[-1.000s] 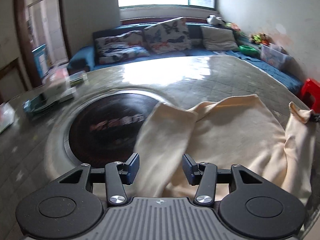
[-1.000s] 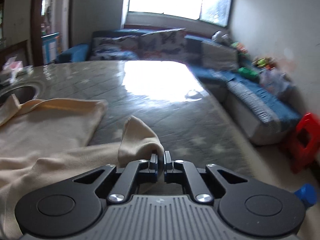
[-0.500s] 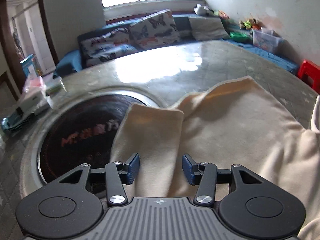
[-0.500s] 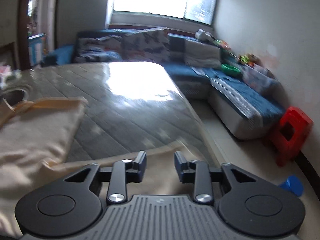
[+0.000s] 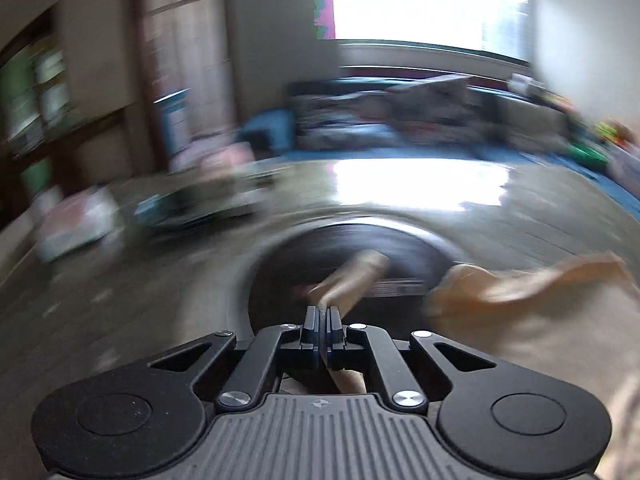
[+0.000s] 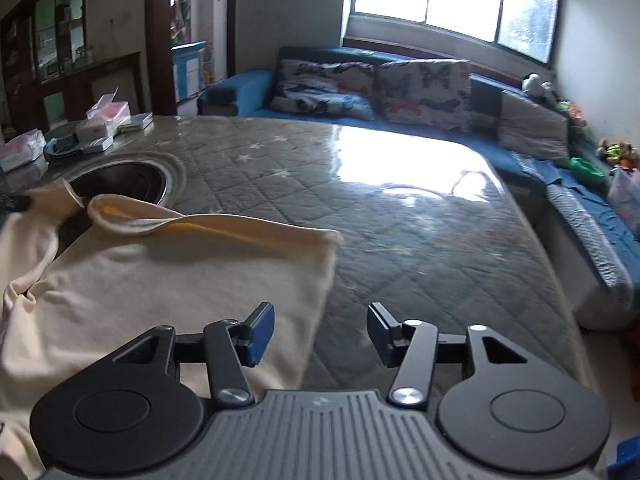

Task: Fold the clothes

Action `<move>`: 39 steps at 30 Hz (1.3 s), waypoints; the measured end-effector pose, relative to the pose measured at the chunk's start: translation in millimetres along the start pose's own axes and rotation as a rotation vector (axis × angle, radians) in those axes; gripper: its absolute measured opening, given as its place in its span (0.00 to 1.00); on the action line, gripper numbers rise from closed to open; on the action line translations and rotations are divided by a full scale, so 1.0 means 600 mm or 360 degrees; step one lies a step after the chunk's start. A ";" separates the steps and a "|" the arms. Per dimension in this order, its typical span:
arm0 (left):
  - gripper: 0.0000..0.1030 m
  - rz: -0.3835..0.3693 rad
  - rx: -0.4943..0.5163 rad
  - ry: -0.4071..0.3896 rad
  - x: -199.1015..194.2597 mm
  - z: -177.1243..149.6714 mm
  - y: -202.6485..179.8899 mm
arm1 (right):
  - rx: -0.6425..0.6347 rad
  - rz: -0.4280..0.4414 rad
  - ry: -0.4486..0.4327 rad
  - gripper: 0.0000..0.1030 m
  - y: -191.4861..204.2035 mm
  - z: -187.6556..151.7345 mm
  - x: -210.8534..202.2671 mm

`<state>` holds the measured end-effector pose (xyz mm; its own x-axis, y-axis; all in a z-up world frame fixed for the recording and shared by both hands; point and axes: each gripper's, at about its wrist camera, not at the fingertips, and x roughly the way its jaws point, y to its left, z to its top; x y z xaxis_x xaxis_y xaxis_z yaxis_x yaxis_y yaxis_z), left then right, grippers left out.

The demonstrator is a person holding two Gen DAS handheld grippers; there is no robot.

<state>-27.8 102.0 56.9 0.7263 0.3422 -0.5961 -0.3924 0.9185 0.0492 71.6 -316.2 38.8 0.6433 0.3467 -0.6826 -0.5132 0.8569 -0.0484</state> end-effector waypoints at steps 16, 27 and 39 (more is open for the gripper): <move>0.35 -0.0257 -0.0012 0.0173 0.034 0.029 -0.032 | 0.0127 0.0016 0.0110 0.47 -0.026 0.043 0.109; 0.28 -0.0407 0.0260 0.0312 0.146 0.056 -0.161 | 0.0123 0.0060 0.0118 0.12 -0.029 0.067 0.141; 0.03 -0.0371 0.0372 0.0101 0.205 0.115 -0.202 | 0.0023 -0.0084 0.0098 0.06 -0.020 0.111 0.201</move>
<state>147.8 46.5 33.1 0.7420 0.1114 -0.6611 -0.0744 0.9937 0.0840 193.3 -259.4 5.7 0.6330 0.2770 -0.7229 -0.4707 0.8791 -0.0753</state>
